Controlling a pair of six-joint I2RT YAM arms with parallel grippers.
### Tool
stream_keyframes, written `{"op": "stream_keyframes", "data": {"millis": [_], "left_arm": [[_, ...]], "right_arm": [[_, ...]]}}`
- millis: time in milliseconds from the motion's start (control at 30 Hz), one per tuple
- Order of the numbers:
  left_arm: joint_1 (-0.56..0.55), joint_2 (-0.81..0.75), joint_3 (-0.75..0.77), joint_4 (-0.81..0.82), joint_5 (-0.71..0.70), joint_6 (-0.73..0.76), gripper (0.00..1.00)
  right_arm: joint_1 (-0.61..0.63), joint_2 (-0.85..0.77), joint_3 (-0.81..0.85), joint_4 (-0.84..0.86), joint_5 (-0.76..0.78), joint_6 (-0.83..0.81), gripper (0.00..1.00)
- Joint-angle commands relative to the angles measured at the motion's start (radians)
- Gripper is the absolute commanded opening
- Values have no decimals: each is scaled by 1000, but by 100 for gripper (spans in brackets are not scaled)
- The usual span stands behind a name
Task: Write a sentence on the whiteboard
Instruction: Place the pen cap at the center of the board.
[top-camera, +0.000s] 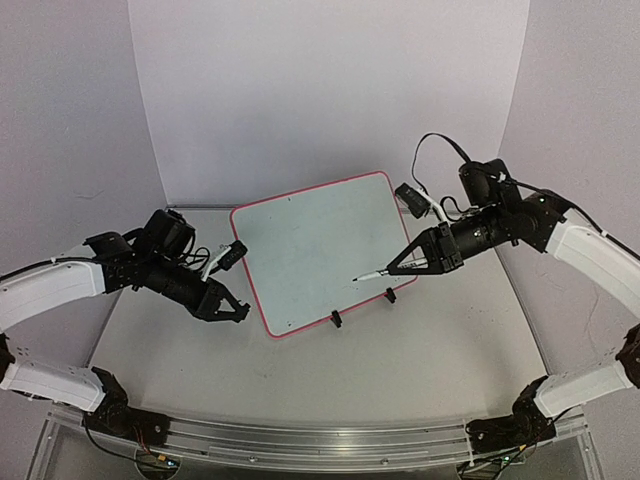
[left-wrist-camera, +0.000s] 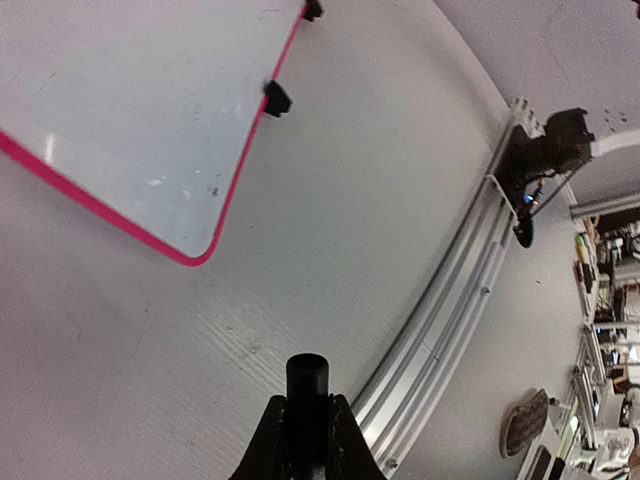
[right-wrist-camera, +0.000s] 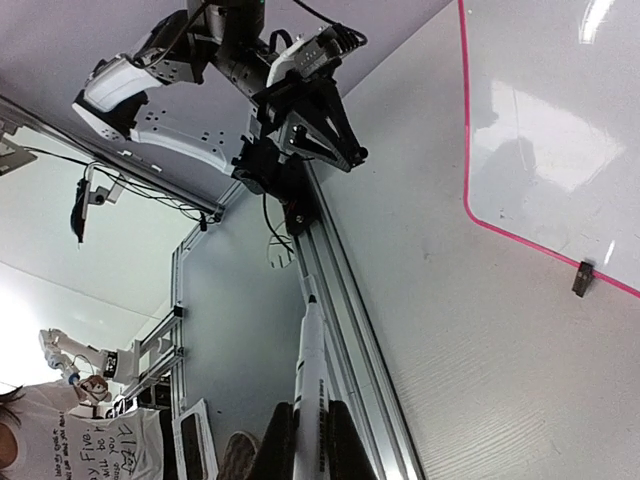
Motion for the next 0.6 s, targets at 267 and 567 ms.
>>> {"op": "stream_keyframes", "data": {"millis": [267, 567], "left_arm": [[43, 1, -174, 135, -446, -359, 0], [50, 147, -157, 162, -419, -316, 1]], "right_arm": [[3, -165, -165, 267, 341, 137, 0], [31, -184, -265, 347, 407, 169, 0]]}}
